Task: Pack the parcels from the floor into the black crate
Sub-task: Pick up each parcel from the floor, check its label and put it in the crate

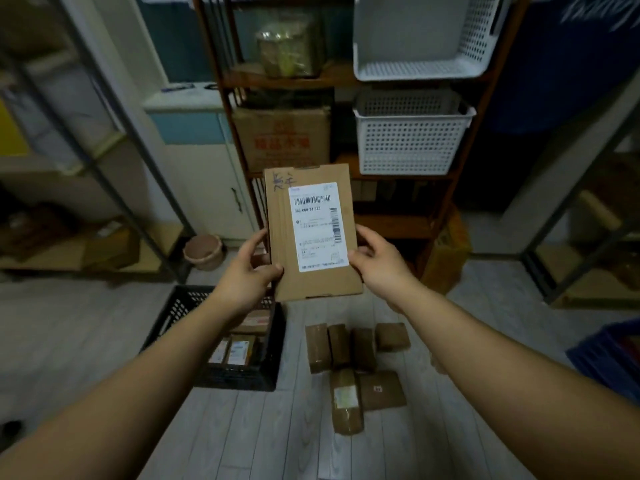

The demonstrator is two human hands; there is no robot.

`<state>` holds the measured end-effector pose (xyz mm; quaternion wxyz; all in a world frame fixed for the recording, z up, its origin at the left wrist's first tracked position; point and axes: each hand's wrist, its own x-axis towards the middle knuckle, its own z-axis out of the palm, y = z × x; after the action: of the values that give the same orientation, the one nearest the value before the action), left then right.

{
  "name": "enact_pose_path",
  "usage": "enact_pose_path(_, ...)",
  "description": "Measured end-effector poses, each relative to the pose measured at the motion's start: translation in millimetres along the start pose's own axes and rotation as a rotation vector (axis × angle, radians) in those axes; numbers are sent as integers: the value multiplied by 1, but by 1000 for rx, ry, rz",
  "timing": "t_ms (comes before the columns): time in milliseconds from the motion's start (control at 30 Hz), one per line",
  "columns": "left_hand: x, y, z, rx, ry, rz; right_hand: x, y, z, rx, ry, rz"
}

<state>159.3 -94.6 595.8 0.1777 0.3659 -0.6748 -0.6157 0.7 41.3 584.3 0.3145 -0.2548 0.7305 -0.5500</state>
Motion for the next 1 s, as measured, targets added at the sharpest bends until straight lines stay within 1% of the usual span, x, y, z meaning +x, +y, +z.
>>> enact_pose_path(100, -13, 14, -29, 34, 71, 52, -10, -23, 22, -34, -72, -49)
enact_pose_path(200, -20, 18, -66, 18, 115, 45, -15, -40, 56, -110, -173, -67)
enact_pose_path(333, -29, 3, -131, 48, 40, -33, -19, -62, 117, -152, -186, -83)
enact_pose_path(433, -31, -12, -188, 31, 52, -47, -22, -76, 173, -149, -228, -91)
enact_pose_path(600, -28, -32, -276, 6, 73, -66, -17, -86, 266, -161, -222, -92)
enact_pose_path(700, -22, -40, -315, 2, 82, -85, -7, -86, 306, -168, -232, -50)
enact_pose_path(833, -3, -48, -346, 0, 57, -102, 10, -92, 336, -178, -232, -26)
enact_pose_path(1000, 32, -54, -366, -2, -8, -139, 55, -103, 358, -97, -186, -11)
